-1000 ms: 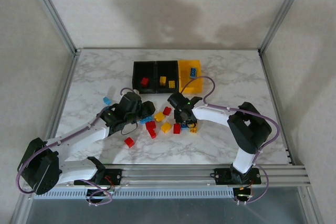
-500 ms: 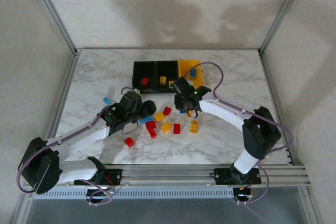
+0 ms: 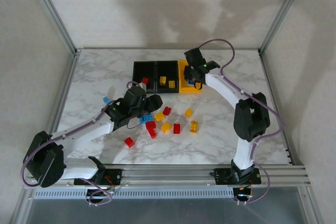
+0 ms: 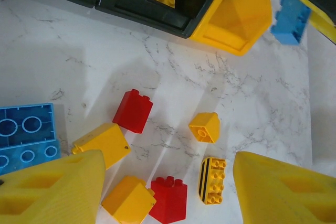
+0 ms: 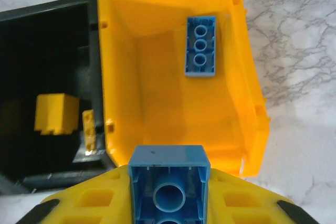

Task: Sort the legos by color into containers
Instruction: Place the lego in the container.

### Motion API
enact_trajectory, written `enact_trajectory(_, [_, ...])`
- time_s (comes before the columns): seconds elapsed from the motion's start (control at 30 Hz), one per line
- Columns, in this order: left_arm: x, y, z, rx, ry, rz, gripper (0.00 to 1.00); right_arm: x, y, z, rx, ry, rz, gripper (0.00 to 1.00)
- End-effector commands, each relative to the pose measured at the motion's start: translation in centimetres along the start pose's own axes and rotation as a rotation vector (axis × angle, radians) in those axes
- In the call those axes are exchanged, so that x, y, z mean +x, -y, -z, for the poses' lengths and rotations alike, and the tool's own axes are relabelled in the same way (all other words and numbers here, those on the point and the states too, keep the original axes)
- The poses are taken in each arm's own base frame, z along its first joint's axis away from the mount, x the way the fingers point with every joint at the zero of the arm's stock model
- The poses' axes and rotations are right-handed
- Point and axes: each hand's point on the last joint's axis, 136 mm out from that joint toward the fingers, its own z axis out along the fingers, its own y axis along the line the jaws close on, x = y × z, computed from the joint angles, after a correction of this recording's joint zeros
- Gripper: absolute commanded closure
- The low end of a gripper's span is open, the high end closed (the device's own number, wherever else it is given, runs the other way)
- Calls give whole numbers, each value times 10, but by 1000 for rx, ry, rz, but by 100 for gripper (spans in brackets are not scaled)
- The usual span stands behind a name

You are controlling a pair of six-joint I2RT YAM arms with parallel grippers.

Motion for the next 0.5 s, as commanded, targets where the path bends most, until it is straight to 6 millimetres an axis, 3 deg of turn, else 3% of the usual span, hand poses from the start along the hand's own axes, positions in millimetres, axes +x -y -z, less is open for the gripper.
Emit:
enact_trajectory(0.0, [-3,15,0,51,5,-20,34,-11,-4,-22,-20,-25,14,72])
enact_trajectory(0.27, [-2,14,-2,43,2,-24,34,-24,-5,-71,-4,-68,2,72])
enact_trajectory(0.47, [-2,11,-1,32,5,-26,34,-22,-3,-91,4,-90,-9,71])
